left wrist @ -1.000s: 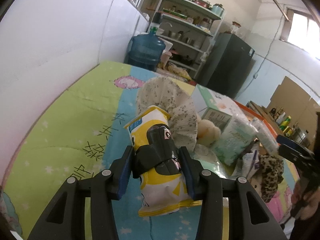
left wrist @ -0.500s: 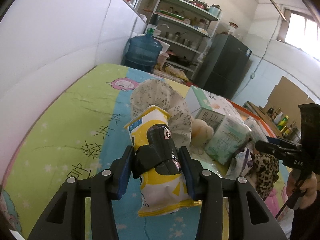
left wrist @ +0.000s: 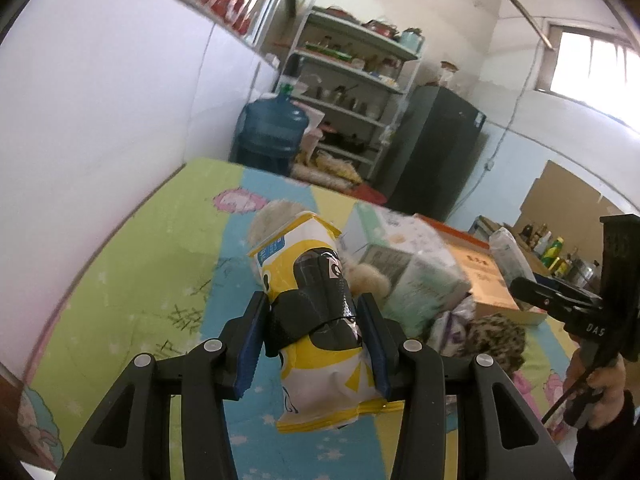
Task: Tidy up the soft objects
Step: 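Lift the penguin bag with the left gripper while the right gripper grasps the green tissue pack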
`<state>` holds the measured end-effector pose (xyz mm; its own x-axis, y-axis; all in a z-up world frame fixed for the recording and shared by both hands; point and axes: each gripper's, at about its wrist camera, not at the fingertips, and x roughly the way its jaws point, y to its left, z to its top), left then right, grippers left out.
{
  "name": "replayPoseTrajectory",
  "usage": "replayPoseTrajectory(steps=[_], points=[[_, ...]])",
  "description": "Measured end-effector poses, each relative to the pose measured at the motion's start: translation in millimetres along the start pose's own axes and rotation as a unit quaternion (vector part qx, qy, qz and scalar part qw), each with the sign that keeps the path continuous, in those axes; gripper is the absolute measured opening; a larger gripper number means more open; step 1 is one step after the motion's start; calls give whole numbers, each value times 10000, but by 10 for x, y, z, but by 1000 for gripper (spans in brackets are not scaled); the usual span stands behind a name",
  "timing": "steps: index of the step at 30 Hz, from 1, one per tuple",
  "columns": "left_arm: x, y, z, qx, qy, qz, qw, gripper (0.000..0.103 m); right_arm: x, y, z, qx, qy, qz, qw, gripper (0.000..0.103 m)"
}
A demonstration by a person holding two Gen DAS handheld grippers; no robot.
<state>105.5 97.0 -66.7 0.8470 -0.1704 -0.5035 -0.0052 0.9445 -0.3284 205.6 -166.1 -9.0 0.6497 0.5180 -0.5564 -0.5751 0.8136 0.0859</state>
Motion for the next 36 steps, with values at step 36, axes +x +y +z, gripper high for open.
replayPoseTrajectory(steps=[36], points=[[694, -2415, 258, 1372, 547, -1657, 9750, 47, -1427, -1209, -391, 821, -477, -1446, 9849, 54]])
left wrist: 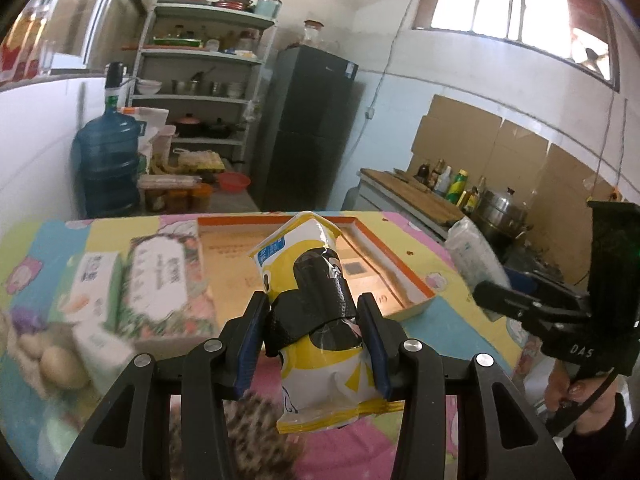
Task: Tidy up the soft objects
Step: 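Lift the penguin bag with the left gripper while the right gripper grasps the green tissue pack, then lower the penguin bag into the box with the left gripper while the right gripper places the tissue pack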
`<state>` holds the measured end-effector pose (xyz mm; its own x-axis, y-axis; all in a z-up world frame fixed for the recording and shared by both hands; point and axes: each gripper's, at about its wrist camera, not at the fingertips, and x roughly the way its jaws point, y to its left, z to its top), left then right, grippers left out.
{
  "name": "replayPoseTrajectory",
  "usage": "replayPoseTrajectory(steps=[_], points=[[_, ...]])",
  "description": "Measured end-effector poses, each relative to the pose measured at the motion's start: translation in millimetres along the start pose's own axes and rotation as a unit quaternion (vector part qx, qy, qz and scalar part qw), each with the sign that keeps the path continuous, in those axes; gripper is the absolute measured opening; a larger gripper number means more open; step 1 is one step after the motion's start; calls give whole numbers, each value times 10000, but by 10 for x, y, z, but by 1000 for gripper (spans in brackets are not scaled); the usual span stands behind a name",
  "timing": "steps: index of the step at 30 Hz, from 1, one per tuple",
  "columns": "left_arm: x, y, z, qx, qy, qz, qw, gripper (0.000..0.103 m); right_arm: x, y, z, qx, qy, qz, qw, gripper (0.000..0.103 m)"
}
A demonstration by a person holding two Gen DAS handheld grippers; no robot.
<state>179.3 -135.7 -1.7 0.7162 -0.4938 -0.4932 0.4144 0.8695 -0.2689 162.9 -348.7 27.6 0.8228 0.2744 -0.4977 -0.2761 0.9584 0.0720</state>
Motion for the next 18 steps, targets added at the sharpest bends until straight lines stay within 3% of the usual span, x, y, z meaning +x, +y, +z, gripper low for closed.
replayPoseTrajectory(steps=[7, 18], points=[[498, -140, 288, 72, 103, 344, 9993, 47, 283, -419, 219, 400, 62, -227, 9989, 54], [1447, -187, 584, -180, 784, 852, 9931, 47, 1121, -921, 349, 1046, 638, -405, 9916, 54]])
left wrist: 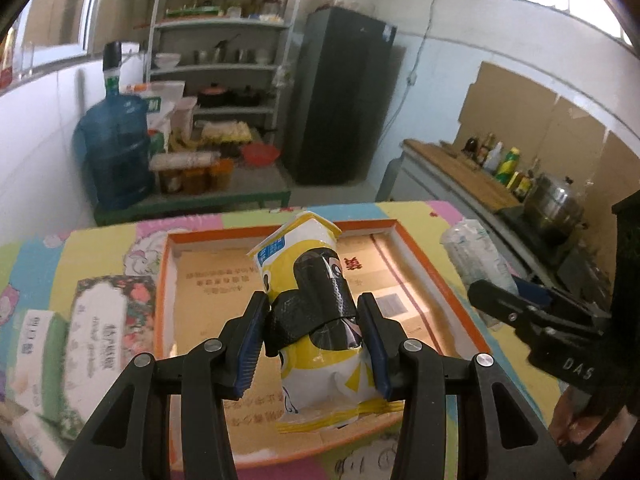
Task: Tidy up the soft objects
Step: 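Lower the penguin bag into the box with the left gripper while the right gripper places the tissue pack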
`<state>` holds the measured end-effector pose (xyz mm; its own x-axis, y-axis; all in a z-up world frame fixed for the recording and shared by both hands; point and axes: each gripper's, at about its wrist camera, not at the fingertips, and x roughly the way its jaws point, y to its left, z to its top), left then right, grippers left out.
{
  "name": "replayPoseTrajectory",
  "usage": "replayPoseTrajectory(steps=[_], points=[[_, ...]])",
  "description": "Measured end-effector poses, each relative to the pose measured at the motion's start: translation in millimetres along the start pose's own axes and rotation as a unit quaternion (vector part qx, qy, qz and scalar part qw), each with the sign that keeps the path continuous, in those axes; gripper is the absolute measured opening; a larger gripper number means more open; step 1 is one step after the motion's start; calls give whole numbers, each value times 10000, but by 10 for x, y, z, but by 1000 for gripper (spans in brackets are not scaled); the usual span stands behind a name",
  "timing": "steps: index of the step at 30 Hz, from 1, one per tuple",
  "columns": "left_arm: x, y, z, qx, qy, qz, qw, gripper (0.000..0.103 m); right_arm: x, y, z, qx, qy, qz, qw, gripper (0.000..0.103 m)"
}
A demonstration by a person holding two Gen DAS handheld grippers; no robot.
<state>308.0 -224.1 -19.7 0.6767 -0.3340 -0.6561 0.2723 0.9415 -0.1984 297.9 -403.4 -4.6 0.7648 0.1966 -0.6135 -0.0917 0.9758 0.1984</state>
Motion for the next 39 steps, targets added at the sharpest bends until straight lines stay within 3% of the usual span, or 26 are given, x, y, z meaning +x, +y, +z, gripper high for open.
replayPoseTrajectory(steps=[13, 29, 34, 36, 39], points=[[684, 148, -38, -405, 704, 285, 9963, 47, 625, -122, -61, 127, 660, -244, 9974, 54], [954, 261, -84, -639, 1120, 356, 9910, 49, 853, -194, -211, 183, 1018, -275, 9943, 55], [931, 294, -58, -700, 1026, 383, 9915, 61, 827, -156, -216, 161, 970, -231, 9949, 65], [896, 298, -43, -752, 957, 334, 9920, 68, 805, -145, -211, 151, 934, -219, 9953, 66], [830, 295, -30, -789, 873, 267, 9927, 70, 742, -125, -205, 124, 862, -213, 9960, 66]])
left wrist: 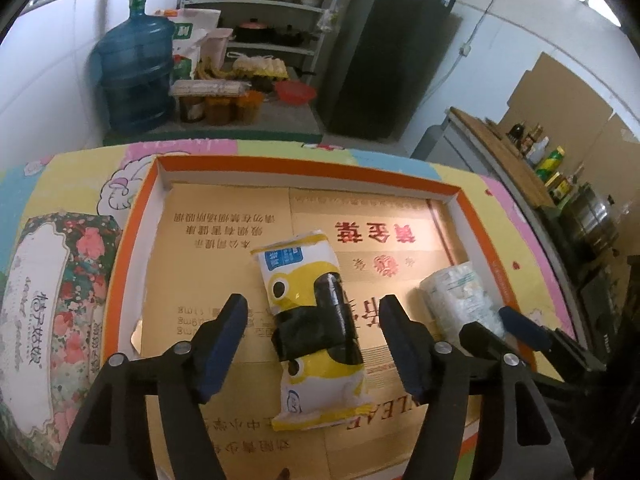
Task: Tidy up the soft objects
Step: 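Lower the penguin bag into the box with the left gripper while the right gripper places the tissue pack, then open both grippers and withdraw them from the box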
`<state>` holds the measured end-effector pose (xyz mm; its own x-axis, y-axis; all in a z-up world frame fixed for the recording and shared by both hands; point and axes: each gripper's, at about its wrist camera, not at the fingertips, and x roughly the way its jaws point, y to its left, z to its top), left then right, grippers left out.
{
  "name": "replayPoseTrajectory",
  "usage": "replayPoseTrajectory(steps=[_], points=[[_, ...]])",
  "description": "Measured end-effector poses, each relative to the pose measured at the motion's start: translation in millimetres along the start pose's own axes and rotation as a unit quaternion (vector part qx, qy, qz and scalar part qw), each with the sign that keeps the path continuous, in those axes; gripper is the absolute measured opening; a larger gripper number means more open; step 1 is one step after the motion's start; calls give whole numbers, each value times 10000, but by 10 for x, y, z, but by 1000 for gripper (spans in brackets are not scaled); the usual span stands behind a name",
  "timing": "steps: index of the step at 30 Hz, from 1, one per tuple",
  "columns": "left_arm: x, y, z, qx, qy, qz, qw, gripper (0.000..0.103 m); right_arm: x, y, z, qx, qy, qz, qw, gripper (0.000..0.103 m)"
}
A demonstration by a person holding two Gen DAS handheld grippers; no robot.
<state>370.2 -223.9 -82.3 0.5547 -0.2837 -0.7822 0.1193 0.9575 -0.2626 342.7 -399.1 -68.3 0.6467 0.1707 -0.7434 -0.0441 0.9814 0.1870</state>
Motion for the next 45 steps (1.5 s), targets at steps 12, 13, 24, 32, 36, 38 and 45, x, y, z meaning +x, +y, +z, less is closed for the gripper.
replayPoseTrajectory(steps=[12, 13, 24, 32, 36, 38, 45], points=[[-579, -94, -102, 184, -918, -360, 9950, 75, -516, 178, -158, -76, -680, 65, 9976, 66], [-640, -107, -118, 217, -998, -423, 9939, 75, -576, 210, -182, -83, -758, 92, 9970, 66], [-1250, -115, -399, 560, -1505, -621, 9851, 76, -1280, 591, -513, -139, -1632, 233, 9862, 66], [-1697, 35, -675, 726, -2019, -195, 9765, 75, -1580, 789, -835, -217, -1976, -15, 9800, 66], [-1931, 102, -855, 820, -2182, -286, 9720, 76, -1674, 889, -993, -288, -2086, -74, 9775, 66], [-2048, 98, -956, 927, -2271, -284, 9690, 76, -1725, 950, -1068, -309, -2147, -51, 9762, 66], [-2414, 210, -1292, 1017, -2624, -264, 9592, 76, -1904, 1139, -1313, -356, -2366, -59, 9709, 66]])
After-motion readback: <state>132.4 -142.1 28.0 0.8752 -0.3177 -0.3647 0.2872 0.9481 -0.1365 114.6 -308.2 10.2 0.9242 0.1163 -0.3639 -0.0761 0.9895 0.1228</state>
